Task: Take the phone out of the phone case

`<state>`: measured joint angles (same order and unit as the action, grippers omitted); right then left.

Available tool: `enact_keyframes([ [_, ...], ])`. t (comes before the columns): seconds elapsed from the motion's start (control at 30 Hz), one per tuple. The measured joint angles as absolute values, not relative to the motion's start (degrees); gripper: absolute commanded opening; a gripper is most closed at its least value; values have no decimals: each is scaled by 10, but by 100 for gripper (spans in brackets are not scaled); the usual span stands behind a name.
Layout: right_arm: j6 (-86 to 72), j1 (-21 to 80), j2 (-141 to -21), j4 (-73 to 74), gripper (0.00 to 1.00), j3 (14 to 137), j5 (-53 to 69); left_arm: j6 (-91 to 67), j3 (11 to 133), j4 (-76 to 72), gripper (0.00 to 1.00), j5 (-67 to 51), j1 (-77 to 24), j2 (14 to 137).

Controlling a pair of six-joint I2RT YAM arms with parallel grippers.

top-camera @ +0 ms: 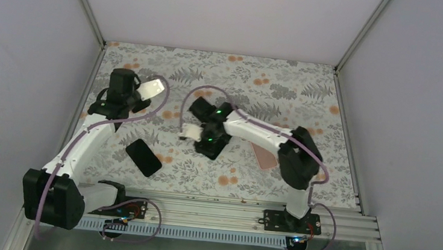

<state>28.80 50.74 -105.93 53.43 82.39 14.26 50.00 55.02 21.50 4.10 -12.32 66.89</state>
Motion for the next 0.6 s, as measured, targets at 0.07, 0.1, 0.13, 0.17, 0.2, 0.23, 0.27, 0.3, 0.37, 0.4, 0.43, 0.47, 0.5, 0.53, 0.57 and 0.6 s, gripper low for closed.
enact_keyframes([
  [0.07, 281, 546, -1100, 522, 3, 865, 177, 506, 512, 226, 2, 32, -76, 662],
  [0.1, 277, 564, -1121, 515, 3, 886, 196, 507, 491, 234, 2, 25, -54, 664],
  [0.13, 275, 574, -1133, 509, 3, 898, 208, 508, 477, 241, 2, 22, -39, 666],
  [0.17, 273, 585, -1148, 504, 3, 910, 220, 508, 458, 254, 2, 13, -27, 669],
  [0.2, 271, 597, -1164, 499, 3, 925, 231, 509, 449, 260, 2, 10, -12, 672],
  [0.23, 270, 605, -1176, 496, 3, 934, 238, 509, 439, 268, 2, 4, -1, 677],
  [0.27, 269, 613, -1189, 493, 3, 944, 244, 509, 430, 276, 2, -2, 7, 682],
  [0.3, 269, 622, -1204, 491, 4, 954, 250, 508, 422, 283, 2, -8, 15, 688],
  [0.37, 269, 635, -1227, 488, 3, 969, 256, 508, 409, 288, 2, -13, 23, 701],
  [0.4, 269, 641, -1237, 488, 3, 976, 258, 507, 402, 289, 2, -15, 26, 709],
  [0.43, 269, 646, -1247, 488, 3, 983, 260, 506, 397, 289, 2, -17, 28, 715],
  [0.47, 269, 653, -1258, 486, 3, 990, 262, 505, 389, 289, 2, -18, 30, 721],
  [0.5, 268, 657, -1265, 484, 3, 993, 264, 505, 384, 288, 2, -19, 31, 724],
  [0.53, 267, 661, -1270, 484, 3, 995, 264, 504, 379, 288, 2, -20, 33, 727],
  [0.57, 267, 664, -1276, 482, 3, 996, 265, 503, 374, 286, 2, -20, 34, 730],
  [0.6, 265, 667, -1280, 479, 3, 997, 265, 503, 369, 284, 2, -20, 36, 733],
])
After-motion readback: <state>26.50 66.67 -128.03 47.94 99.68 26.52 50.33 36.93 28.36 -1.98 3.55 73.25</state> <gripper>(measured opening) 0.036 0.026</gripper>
